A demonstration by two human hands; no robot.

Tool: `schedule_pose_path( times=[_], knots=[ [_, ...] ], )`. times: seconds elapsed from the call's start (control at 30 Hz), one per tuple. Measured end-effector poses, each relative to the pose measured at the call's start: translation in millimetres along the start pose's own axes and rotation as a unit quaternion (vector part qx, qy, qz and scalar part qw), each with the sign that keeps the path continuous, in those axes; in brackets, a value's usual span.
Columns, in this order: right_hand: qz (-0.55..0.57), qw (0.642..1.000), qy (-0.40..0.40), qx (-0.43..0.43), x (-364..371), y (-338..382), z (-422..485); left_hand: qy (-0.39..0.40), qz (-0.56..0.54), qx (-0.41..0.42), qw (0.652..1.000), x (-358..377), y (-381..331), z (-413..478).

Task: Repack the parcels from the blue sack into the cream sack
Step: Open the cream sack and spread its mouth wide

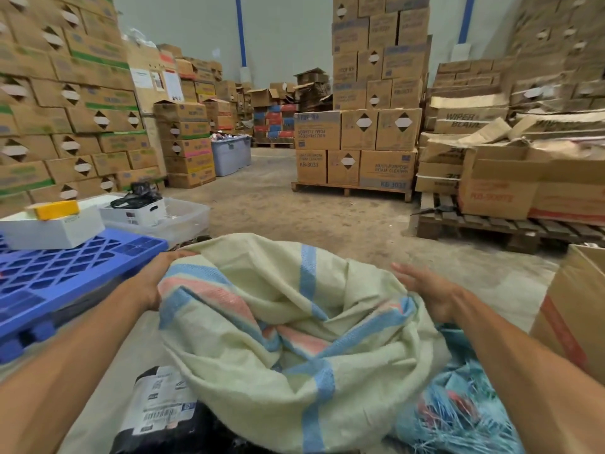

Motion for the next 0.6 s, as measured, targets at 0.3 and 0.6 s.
schedule_pose_path(
  times=[0.3, 0.6],
  knots=[
    [-0.554, 0.799, -0.209, -0.108, 29.6, 43.8, 29.7, -0.191, 0.265, 0.078, 0.942, -22.4, -9.3, 16.0],
    [-0.492, 0.692, -0.518, -0.098, 1.0, 51.6, -0.8, -0.349, 0.725, 0.294, 0.516, 12.2, -38.1, -5.2]
  ],
)
Point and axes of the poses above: each hand's wrist, its own z-axis towards the middle knuckle, its own x-axis out of the palm, y = z × x, the point moved 5 cm from there along z, towards the middle knuckle, and after that the axes turned 7 degrees about z, right-handed, at the moved point
